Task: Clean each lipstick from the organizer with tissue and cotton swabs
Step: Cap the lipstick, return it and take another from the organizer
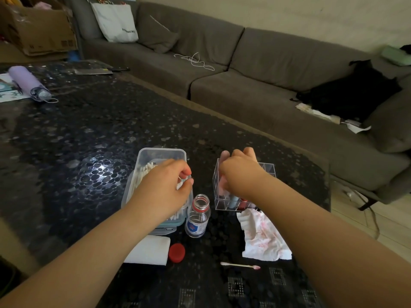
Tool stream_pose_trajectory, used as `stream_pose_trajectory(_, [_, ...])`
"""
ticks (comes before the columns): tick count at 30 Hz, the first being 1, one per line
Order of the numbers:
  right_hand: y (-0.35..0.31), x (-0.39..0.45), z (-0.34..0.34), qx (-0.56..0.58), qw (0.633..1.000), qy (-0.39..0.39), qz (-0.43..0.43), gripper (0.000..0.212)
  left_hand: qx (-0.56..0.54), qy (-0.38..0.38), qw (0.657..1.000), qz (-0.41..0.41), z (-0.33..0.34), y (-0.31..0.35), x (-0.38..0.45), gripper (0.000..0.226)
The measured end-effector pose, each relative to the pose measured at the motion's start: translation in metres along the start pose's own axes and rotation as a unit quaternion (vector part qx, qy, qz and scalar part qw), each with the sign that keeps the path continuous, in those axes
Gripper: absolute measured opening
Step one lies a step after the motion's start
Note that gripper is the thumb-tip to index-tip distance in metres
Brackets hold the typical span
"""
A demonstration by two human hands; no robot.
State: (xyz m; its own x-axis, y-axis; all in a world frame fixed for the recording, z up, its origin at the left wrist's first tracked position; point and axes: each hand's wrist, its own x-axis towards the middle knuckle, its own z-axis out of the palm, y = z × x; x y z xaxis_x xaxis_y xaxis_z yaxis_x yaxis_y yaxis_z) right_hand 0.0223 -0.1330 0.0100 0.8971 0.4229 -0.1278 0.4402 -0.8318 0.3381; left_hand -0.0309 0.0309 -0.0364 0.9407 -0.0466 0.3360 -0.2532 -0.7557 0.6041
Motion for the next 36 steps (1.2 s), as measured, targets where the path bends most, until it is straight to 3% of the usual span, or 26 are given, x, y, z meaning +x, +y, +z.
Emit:
stream_pose_trajectory(3, [0.001,0.001,0.000,0.002,1.000,0.018,-0.010,0.012,0.002,-0.001,1.000,0.001,0.000,-0.002,-0.001,0.012])
stream_pose_trajectory(14, [0.011,0.002,-0.005,0.027,0.999,0.026,-0.010,0.018,0.005,-0.006,1.000,-0.002,0.003,-0.002,-0.001,0.011])
stream_pose_trajectory(20, [0.019,-0.028,-0.018,0.176,0.980,0.084,0.027,0.015,0.000,0.005,1.000,0.001,-0.005,-0.003,-0.005,0.013])
stream_pose_trajectory(24, [0.009,-0.067,0.006,0.316,0.948,0.007,0.040,0.014,-0.008,0.020,1.000,-0.001,-0.012,0.001,-0.013,0.012])
stream_pose_trajectory(28, [-0.011,-0.075,0.048,0.271,0.960,-0.054,0.052,0.014,-0.007,0.013,1.000,-0.001,-0.011,0.007,-0.024,0.012])
stream_pose_trajectory(33, [-0.024,-0.081,0.074,0.192,0.980,0.020,0.057,0.011,-0.009,0.007,1.000,0.003,-0.011,0.012,-0.037,0.011])
stream_pose_trajectory(36, [-0.026,-0.083,0.071,0.179,0.982,-0.011,0.055,0.017,-0.007,0.005,1.000,0.000,-0.011,0.011,-0.039,0.011])
